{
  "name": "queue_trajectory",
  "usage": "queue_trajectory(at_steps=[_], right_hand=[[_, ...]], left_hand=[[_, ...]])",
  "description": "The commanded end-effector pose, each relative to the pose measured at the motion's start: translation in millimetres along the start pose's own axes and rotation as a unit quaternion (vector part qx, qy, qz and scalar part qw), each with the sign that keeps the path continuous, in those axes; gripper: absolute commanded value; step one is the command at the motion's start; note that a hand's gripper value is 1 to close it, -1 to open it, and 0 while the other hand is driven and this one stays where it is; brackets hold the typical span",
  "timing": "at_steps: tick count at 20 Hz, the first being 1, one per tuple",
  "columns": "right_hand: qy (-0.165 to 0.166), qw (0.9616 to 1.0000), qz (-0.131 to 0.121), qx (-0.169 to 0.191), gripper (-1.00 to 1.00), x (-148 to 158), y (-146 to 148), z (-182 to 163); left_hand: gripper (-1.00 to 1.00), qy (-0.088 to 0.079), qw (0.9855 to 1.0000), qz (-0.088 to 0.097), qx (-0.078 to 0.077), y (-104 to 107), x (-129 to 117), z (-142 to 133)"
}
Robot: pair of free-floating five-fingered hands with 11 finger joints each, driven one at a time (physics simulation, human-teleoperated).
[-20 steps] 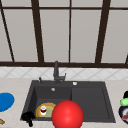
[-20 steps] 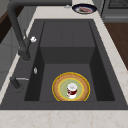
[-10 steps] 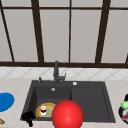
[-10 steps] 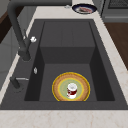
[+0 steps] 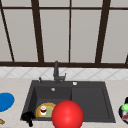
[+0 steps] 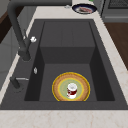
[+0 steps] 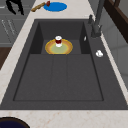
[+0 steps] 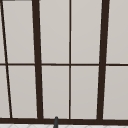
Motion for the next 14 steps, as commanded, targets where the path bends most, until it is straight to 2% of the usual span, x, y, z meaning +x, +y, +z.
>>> queue_trajectory(at_steps=[1, 7, 10, 14], right_hand=[[-0.005, 1.0000, -0.002, -0.007, 1.00, -3.9, 1.2, 0.6], [-0.007, 1.0000, -0.003, 0.000, 1.00, -10.1, 3.8, -2.9], [-0.013, 0.9999, 0.005, -0.010, 1.00, -15.1, 6.7, -15.2], [-0.004, 1.0000, 0.001, -0.005, 1.00, -16.5, 39.4, -35.4]], left_hand=[[0.00, 0.000, 1.0000, 0.000, 0.000, 0.0, 0.0, 0.0], [0.00, 0.000, 1.0000, 0.000, 0.000, 0.0, 0.0, 0.0], [0.00, 0.000, 1.0000, 0.000, 0.000, 0.0, 0.0, 0.0], [0.00, 0.000, 1.0000, 0.000, 0.000, 0.0, 0.0, 0.0]])
